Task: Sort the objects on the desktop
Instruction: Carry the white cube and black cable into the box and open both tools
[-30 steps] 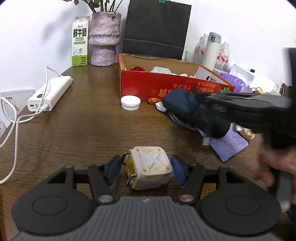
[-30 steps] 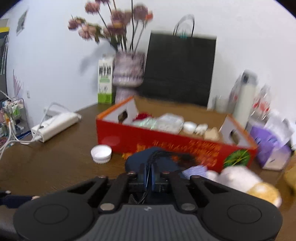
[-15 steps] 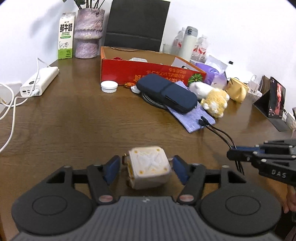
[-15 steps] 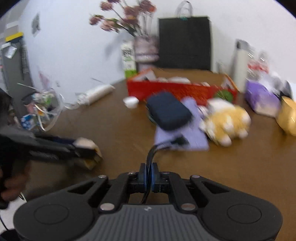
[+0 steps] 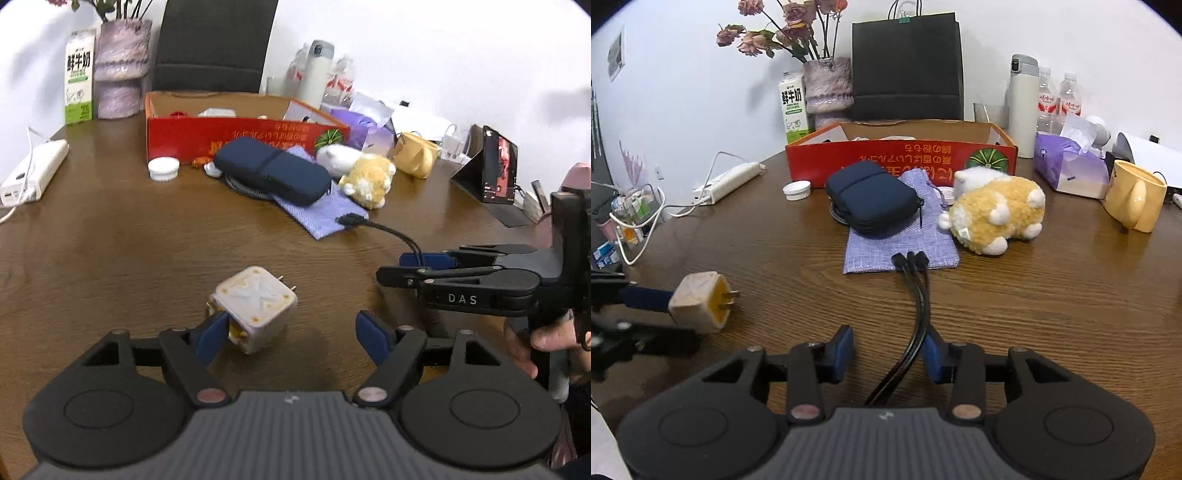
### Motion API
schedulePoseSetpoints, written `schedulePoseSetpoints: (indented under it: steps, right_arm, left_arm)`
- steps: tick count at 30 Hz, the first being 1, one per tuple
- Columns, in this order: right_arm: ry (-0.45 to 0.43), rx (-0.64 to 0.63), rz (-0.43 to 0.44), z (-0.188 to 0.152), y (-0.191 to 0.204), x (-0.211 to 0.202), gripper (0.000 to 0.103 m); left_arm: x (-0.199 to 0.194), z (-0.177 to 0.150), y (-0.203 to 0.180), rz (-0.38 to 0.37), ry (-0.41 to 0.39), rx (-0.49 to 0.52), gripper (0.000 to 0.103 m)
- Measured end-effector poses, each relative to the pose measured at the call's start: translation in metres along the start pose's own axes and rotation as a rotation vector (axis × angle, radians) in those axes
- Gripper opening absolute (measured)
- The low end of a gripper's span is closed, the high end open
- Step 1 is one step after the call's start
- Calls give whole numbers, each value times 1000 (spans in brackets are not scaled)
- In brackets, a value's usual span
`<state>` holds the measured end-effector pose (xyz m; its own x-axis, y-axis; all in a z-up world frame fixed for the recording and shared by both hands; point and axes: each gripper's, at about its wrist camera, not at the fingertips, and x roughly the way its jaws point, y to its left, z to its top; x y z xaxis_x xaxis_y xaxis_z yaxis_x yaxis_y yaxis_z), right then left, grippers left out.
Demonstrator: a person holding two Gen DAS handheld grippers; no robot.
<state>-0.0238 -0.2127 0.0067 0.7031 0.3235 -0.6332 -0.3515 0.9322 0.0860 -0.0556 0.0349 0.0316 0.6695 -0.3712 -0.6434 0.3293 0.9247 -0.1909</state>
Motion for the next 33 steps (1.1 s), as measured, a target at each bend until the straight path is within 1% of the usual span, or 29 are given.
schedulePoseSetpoints:
  steps: [1,3,4,5,7,9,10,11,12,13,15,17,19,21,24,27,30,31,33]
  right_arm:
    - [1,-1,0,1,0,0,39]
    - [0,2,-4,3,-2,0,39]
    - [0,2,-8,4,-3,0,39]
    - [-2,1,-12,6,-4,0,39]
    - [-3,-1,-8,8,-5,1,40]
    - [1,-2,-13,11,-6,6,40]
    - [6,-1,-17,12,-7,10,38]
    - [17,2,-24,13,-8,14,35]
    - [6,-6,-34,13,-8,14,22]
    - [7,-6,-33,13,-8,15,5]
    - [0,-3,-17,10,-7,11,4]
    - [-20,-27,-25,7,-1,3,4]
    - [-53,-50,-35,8,5,-11,2]
    - [-99,-57,-19,15,10,-28,2]
    - [-168,-68,-1,34,10,-47,1]
    - [-218,-70,14,65,3,-49,1]
    - [-280,-62,15,115,-14,-40,1]
    - [-297,-58,24,137,-22,-35,1]
    - [-327,-47,18,181,-36,-20,1]
  left_arm:
    - [-1,0,2,26,-17,7,78]
    - [-3,1,8,101,-53,33,78]
    - [-3,1,6,119,-66,53,79]
    - [-1,1,6,125,-82,82,83]
    - [7,2,3,113,-113,140,87]
    - [19,3,0,84,-95,189,86]
    - [26,4,-1,85,-62,198,84]
    - [32,4,-1,83,-32,202,75]
    - [37,4,0,75,-6,199,65]
    - [36,2,0,77,-9,193,55]
    - [34,2,-2,99,-8,166,54]
    - [28,-1,-1,137,-9,80,53]
    - [19,-2,-2,146,-18,14,53]
    - [10,5,-3,150,-45,-12,53]
    - [-1,30,-6,147,-105,-25,53]
    - [2,69,-3,149,-139,-49,53]
    - [22,128,-1,163,-170,-70,53]
    - [32,150,0,159,-179,-87,53]
    - [59,198,2,124,-178,-120,53]
